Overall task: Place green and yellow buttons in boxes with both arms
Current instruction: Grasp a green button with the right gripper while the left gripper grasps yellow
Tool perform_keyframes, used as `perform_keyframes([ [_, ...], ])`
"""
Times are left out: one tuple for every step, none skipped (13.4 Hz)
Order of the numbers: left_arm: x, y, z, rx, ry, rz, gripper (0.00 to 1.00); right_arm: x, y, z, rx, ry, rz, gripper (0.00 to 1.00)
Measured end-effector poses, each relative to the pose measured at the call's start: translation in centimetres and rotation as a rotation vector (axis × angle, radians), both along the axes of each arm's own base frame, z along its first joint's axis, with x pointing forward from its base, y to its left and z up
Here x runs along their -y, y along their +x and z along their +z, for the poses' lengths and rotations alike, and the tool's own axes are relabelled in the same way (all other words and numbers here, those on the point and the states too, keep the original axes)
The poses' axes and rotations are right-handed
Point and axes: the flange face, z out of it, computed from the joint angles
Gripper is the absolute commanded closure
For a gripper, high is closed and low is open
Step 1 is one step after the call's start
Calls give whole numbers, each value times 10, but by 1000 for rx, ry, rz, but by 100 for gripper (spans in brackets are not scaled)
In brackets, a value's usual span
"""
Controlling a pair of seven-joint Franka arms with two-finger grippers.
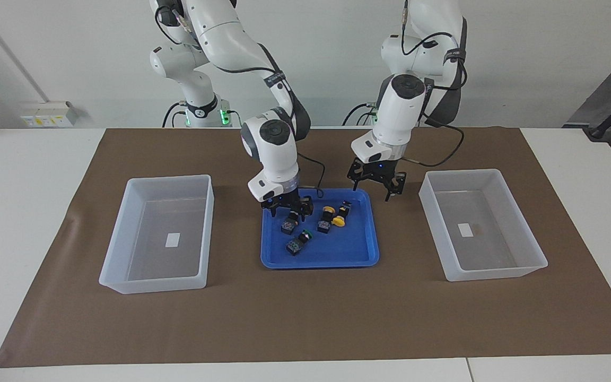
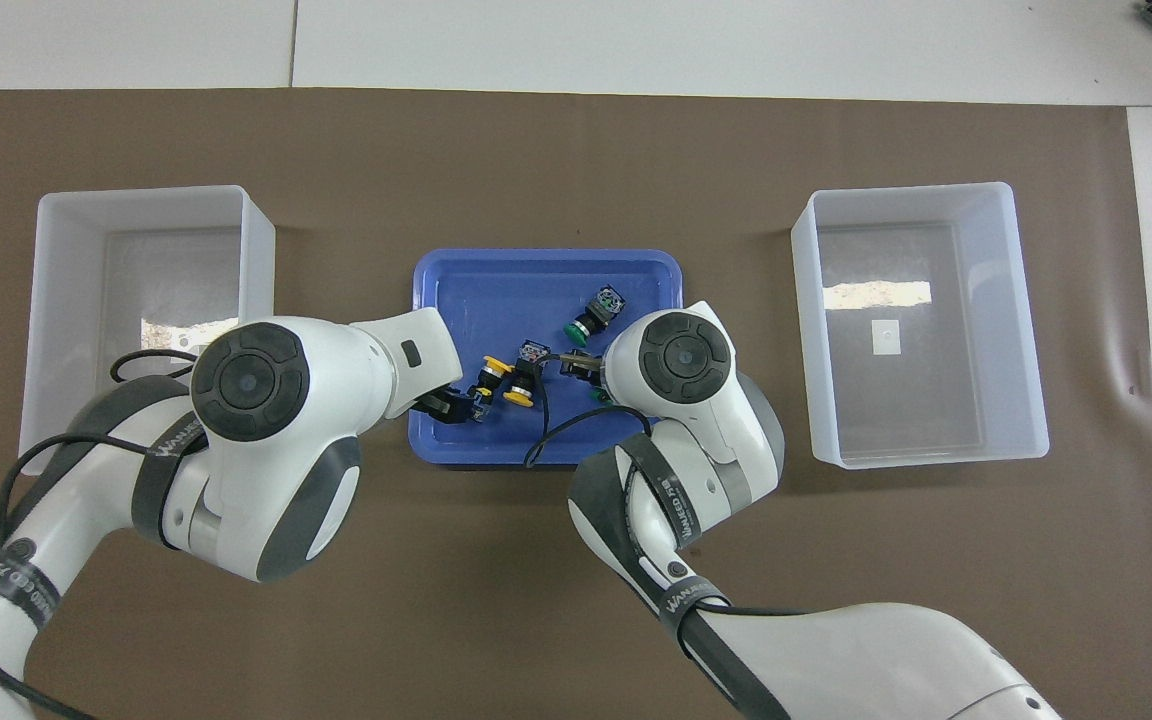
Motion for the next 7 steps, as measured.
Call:
perform_keyframes([
  [5,-4,-8,2,-1,-11,0,0,0,0,3,1,0,57],
  [8,-5,-18,5,-1,-16,0,0,1,0,8,3,0,86],
  [10,-4,-27,5,-1,-18,0,0,1,-1,9,4,0,100],
  [11,-2,-36,2,2,-18,0,0,1,-1,10,4,-1,100],
  [11,-1,-42,0,4,-17,0,1,2,-1,10,4,-3,100],
  [12,0,-46,-3,6,-17,0,2,3,0,12,6,-6,100],
  [13,-1,-48,-7,8,-19,0,2,5,2,12,6,-8,100],
])
